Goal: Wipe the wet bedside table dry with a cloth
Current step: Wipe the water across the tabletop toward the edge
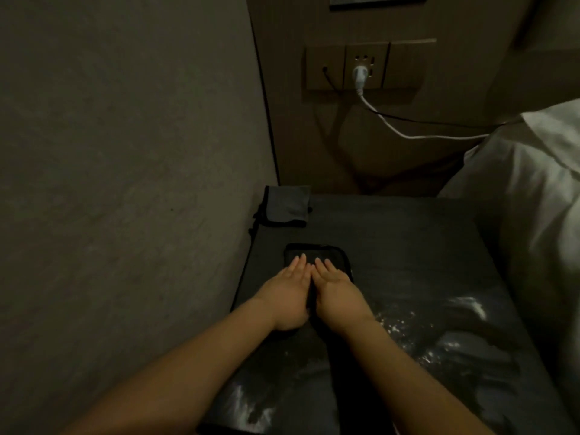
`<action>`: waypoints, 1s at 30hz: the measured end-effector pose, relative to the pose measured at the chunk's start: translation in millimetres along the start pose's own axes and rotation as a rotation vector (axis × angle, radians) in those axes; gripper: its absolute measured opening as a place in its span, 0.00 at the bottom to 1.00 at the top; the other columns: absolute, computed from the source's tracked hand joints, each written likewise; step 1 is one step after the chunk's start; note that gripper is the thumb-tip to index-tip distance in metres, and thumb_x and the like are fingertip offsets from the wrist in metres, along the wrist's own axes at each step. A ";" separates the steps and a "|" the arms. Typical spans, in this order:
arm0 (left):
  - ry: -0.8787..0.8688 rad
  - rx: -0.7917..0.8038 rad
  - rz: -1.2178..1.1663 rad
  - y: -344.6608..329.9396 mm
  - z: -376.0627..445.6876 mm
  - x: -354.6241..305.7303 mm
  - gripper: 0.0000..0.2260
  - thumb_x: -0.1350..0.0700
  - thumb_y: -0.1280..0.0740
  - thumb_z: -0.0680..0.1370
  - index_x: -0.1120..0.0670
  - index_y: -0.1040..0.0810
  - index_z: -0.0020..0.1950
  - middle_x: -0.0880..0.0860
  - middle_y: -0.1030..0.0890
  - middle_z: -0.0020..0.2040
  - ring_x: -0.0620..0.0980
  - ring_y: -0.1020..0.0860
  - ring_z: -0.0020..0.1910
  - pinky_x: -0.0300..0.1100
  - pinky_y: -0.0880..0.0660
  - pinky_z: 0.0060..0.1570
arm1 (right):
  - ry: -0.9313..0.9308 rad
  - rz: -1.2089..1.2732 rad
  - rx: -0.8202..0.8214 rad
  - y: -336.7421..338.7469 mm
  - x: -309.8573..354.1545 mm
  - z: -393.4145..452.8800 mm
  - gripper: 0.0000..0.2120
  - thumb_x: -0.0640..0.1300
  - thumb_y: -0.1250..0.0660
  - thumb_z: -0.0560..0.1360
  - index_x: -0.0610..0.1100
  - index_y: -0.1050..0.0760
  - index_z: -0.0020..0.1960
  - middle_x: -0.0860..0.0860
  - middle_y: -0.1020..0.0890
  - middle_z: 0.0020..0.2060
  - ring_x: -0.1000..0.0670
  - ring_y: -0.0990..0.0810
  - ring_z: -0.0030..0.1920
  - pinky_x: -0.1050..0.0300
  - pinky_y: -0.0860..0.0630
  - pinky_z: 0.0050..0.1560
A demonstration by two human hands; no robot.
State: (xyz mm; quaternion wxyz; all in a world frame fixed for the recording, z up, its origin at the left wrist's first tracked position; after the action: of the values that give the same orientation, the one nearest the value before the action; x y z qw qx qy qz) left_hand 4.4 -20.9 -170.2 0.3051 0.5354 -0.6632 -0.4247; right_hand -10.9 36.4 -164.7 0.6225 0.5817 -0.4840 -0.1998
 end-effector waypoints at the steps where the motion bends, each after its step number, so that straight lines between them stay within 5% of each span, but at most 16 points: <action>1: 0.010 0.000 -0.002 -1.5 -3.4 5.2 0.36 0.51 0.43 0.79 0.61 0.62 0.77 0.61 0.62 0.78 0.55 0.60 0.78 0.45 0.57 0.77 | 0.008 0.000 0.006 -2.1 5.9 2.3 0.30 0.40 0.45 0.77 0.40 0.52 0.75 0.44 0.49 0.76 0.46 0.52 0.76 0.54 0.53 0.75; 30: 0.164 -0.077 -0.050 -35.1 -67.9 50.0 0.33 0.56 0.46 0.79 0.63 0.61 0.77 0.61 0.61 0.78 0.56 0.60 0.78 0.45 0.58 0.77 | 0.139 0.033 0.062 -29.6 78.8 -3.8 0.28 0.38 0.44 0.76 0.40 0.47 0.75 0.44 0.44 0.76 0.47 0.48 0.76 0.53 0.49 0.75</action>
State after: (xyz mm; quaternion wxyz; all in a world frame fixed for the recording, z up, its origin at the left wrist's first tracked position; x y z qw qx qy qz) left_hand 66.5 -87.7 -173.2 0.3683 0.5727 -0.6054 -0.4122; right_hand 37.1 -32.8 -162.1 0.6396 0.6050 -0.4550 -0.1335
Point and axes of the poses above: each hand's wrist, its own z-axis towards the middle knuckle, its own y-axis out of the back of the hand, x = y × z, the point moved 9 cm from there along z, towards the middle knuckle
